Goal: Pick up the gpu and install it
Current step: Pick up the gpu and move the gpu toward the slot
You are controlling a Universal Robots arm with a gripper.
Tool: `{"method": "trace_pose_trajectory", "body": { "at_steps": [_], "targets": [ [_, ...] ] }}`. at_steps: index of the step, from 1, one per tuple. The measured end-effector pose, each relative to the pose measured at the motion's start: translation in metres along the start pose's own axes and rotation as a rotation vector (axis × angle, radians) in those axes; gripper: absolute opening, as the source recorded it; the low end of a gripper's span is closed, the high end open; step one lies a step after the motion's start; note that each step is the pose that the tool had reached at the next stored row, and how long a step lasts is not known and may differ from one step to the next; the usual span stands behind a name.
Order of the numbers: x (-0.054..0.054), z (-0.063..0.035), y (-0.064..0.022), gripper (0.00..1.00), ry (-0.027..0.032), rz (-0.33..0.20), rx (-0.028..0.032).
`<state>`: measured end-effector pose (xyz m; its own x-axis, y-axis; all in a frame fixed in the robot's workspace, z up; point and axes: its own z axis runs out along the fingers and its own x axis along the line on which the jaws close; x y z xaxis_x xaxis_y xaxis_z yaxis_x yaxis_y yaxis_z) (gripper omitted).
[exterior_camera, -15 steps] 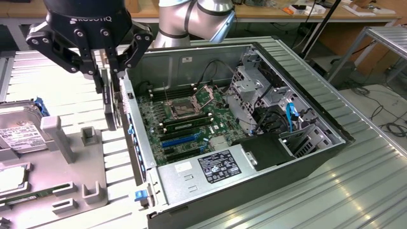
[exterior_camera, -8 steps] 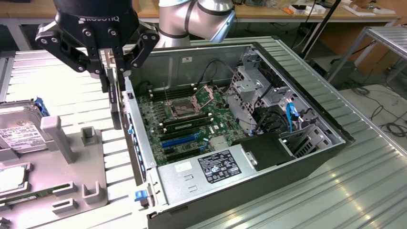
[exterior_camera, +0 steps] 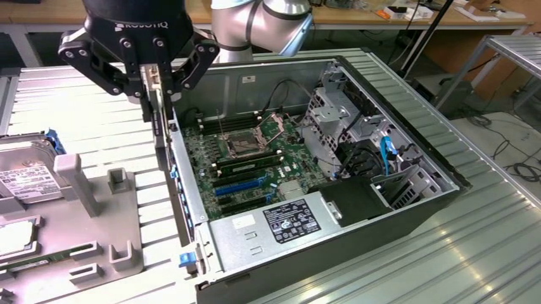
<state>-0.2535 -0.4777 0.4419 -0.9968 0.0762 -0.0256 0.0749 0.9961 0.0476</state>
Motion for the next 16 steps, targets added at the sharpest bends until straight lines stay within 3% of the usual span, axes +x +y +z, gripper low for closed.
{"method": "trace_pose_trajectory", "body": {
  "at_steps": [16],
  "targets": [
    [-0.025,0.0007,0.0019,0.27,0.0000,0.000,0.0001]
  ]
}}
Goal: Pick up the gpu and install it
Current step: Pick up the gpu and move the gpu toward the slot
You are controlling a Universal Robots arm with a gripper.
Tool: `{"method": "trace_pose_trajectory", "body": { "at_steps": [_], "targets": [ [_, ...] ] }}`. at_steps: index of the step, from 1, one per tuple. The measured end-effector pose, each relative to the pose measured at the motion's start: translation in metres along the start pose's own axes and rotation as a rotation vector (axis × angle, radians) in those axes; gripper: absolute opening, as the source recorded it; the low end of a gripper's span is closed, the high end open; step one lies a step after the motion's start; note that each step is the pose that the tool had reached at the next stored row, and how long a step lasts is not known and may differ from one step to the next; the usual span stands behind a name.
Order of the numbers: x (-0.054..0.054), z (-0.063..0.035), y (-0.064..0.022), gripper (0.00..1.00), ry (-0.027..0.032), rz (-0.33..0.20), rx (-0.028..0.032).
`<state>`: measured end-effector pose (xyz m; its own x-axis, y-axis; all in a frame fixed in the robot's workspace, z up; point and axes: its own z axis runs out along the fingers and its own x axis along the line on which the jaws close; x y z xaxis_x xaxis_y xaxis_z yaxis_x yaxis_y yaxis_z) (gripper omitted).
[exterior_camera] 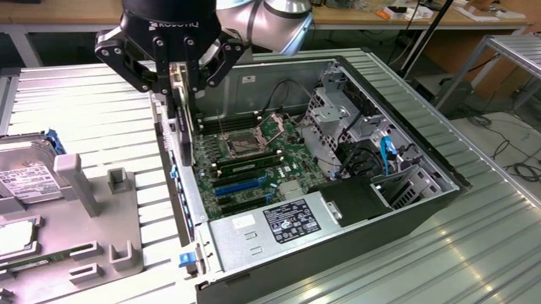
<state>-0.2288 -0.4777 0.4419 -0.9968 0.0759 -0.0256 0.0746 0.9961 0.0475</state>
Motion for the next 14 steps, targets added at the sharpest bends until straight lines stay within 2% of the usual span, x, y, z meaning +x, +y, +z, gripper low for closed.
{"method": "trace_pose_trajectory", "body": {
  "at_steps": [14],
  "targets": [
    [-0.020,0.0006,0.0015,0.27,0.0001,-0.001,0.0000]
  ]
}}
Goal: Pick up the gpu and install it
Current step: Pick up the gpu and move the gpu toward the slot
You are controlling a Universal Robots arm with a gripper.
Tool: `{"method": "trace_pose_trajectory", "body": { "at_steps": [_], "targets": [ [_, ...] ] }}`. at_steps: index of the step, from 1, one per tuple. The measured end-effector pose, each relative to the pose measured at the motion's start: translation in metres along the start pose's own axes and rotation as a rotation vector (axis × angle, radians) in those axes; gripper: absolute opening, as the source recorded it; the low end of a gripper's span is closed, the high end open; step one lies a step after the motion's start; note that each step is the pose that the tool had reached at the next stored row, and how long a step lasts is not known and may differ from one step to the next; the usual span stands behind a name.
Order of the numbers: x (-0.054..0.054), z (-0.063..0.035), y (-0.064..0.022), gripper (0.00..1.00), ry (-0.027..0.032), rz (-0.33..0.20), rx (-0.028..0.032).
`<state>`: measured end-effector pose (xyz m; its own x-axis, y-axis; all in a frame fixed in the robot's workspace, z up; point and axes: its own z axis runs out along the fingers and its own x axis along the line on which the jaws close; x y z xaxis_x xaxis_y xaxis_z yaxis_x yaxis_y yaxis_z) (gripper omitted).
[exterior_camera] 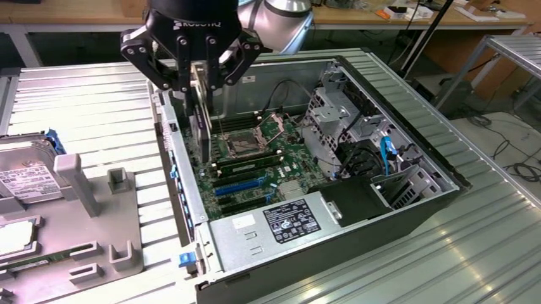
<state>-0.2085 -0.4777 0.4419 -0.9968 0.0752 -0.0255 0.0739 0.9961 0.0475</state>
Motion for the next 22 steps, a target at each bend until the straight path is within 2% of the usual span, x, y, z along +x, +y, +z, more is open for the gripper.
{"method": "trace_pose_trajectory", "body": {
  "at_steps": [3,7,22],
  "targets": [
    [-0.009,0.0003,0.0006,0.27,0.0000,0.000,0.0000],
    [-0.029,0.0009,0.0021,0.27,0.0000,-0.001,-0.0001],
    [-0.067,0.0020,0.0049,0.27,0.0000,-0.001,-0.0001]
  ]
}}
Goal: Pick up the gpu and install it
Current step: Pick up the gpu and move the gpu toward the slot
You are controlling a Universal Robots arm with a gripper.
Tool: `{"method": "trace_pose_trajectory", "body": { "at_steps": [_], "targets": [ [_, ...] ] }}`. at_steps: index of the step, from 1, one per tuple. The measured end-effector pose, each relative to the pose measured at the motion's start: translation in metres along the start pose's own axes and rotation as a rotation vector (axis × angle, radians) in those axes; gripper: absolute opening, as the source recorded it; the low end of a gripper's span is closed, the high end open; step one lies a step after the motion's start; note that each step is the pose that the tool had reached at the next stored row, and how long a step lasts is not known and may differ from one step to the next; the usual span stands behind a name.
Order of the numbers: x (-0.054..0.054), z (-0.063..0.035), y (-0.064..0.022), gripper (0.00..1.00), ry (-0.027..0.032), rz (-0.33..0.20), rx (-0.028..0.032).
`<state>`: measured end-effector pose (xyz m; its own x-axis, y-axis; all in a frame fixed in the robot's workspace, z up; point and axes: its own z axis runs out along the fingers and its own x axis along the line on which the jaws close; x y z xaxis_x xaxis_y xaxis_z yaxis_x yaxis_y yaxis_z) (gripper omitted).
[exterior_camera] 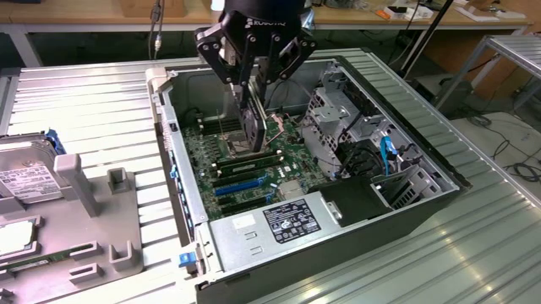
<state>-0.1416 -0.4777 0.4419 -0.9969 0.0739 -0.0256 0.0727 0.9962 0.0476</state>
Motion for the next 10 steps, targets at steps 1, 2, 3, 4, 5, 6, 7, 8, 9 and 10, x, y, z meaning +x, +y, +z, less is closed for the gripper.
{"method": "trace_pose_trajectory", "body": {
  "at_steps": [1,2,3,4,5,6,7,8,9,10],
  "targets": [
    [-0.002,0.0001,0.0002,0.27,0.0000,0.000,0.0000],
    [-0.005,0.0001,0.0003,0.27,0.0000,0.000,0.0000],
    [-0.007,0.0002,0.0005,0.27,0.0000,0.000,0.0000],
    [-0.009,0.0002,0.0007,0.27,0.0000,0.000,0.0001],
    [-0.014,0.0004,0.0010,0.27,0.0000,0.000,0.0000],
    [-0.016,0.0005,0.0012,0.27,0.0000,0.000,0.0000],
    [-0.018,0.0005,0.0013,0.27,0.0000,0.000,0.0001],
    [-0.020,0.0006,0.0015,0.27,0.0000,0.000,0.0000],
    [-0.022,0.0006,0.0016,0.27,0.0000,-0.001,0.0000],
    [-0.026,0.0007,0.0019,0.27,0.0000,-0.001,0.0000]
  ]
}}
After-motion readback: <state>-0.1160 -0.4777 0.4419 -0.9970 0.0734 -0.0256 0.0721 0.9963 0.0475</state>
